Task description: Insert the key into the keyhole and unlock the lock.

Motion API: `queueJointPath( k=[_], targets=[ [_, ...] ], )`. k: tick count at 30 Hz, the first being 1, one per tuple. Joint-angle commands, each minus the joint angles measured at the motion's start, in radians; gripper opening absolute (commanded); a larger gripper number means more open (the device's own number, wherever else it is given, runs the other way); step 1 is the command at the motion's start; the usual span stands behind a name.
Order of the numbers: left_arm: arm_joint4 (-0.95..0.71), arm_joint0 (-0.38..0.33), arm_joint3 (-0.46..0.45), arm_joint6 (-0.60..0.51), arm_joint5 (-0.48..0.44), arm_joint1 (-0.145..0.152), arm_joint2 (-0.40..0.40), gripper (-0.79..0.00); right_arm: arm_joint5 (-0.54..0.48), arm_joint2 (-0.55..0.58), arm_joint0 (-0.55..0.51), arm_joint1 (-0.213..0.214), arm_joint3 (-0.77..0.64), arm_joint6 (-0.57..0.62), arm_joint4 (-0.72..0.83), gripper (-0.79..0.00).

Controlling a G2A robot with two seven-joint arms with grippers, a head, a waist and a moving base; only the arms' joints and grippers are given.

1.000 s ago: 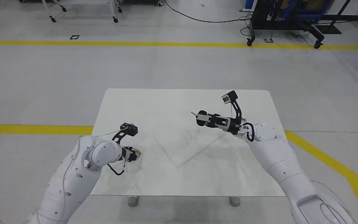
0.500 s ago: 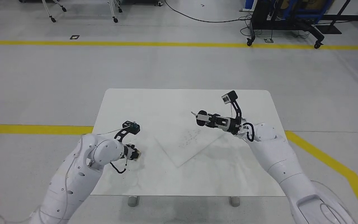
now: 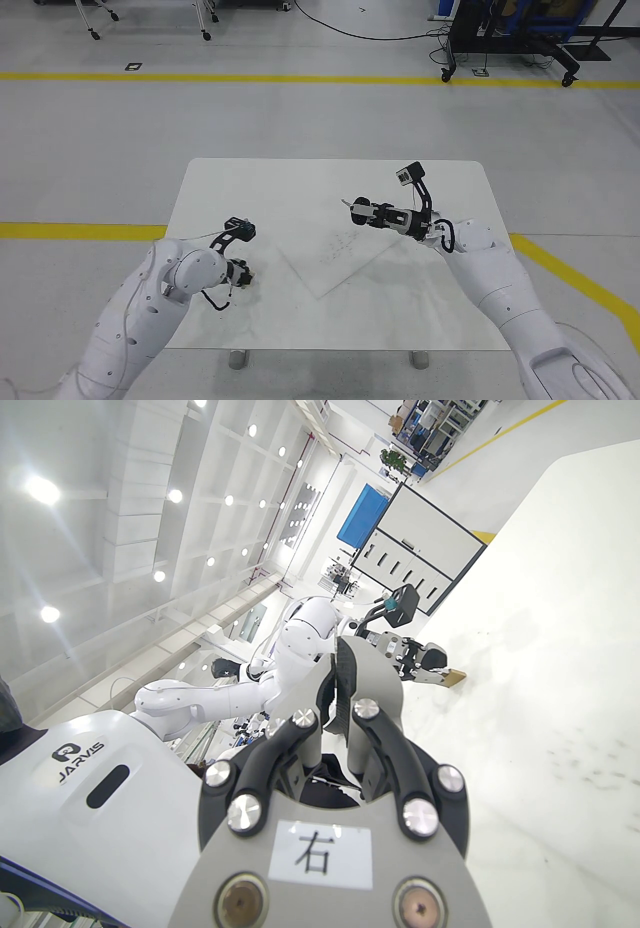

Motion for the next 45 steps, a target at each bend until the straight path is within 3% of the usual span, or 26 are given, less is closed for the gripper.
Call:
queueJointPath(
  k=[1, 4, 6, 8, 17, 22, 26, 29, 31, 34, 38, 45],
  targets=[
    [0.0, 0.0, 0.0, 0.0, 0.0, 0.0, 0.0, -0.597, 0.0, 0.0, 0.0, 0.0, 0.0, 0.0, 0.0, -0.785],
    [-0.004, 0.002, -0.002, -0.001, 0.0, 0.001, -0.003, -0.606, 0.0, 0.0, 0.0, 0.0, 0.0, 0.0, 0.0, -0.785],
    [-0.004, 0.005, -0.002, 0.0, 0.0, 0.002, -0.006, -0.656, 0.0, 0.0, 0.0, 0.0, 0.0, 0.0, 0.0, -0.785],
    [-0.001, 0.008, 0.0, -0.001, 0.003, 0.003, -0.009, -0.785, 0.0, 0.0, 0.0, 0.0, 0.0, 0.0, 0.0, -0.785],
    [0.006, 0.021, -0.004, -0.011, 0.012, 0.008, -0.025, -0.785, 0.0, 0.0, 0.0, 0.0, 0.0, 0.0, 0.0, -0.785],
    [-0.052, 0.031, -0.012, 0.086, -0.022, 0.008, -0.055, -0.785, 0.0, 0.0, 0.0, 0.0, 0.0, 0.0, 0.0, -0.785],
    [-0.327, 0.027, 0.068, 0.329, -0.149, -0.001, -0.141, -0.785, 0.0, 0.0, 0.0, 0.0, 0.0, 0.0, 0.0, -0.785],
    [-0.703, 0.024, 0.194, 0.452, -0.37, -0.022, -0.154, -0.785, 0.0, 0.0, 0.0, 0.0, 0.0, 0.0, 0.0, -0.785],
    [-0.947, -0.002, 0.293, 0.426, -0.489, -0.039, -0.129, -0.785, 0.0, 0.0, 0.0, 0.0, 0.0, 0.0, 0.0, -0.785],
    [-1.197, -0.073, 0.435, 0.315, -0.588, -0.066, -0.062, -0.785, 0.0, 0.0, 0.0, 0.0, 0.0, 0.0, 0.0, -0.785],
    [-1.433, -0.155, 0.583, 0.17, -0.643, -0.108, 0.029, -0.785, 0.019, -0.005, -0.01, -0.001, -0.024, -0.032, -0.028, -0.785],
    [-1.419, -0.249, 0.665, 0.112, -0.605, -0.143, 0.139, -0.785, 0.045, -0.051, 0.019, -0.025, -0.025, -0.063, 0.021, -0.785]
  ],
)
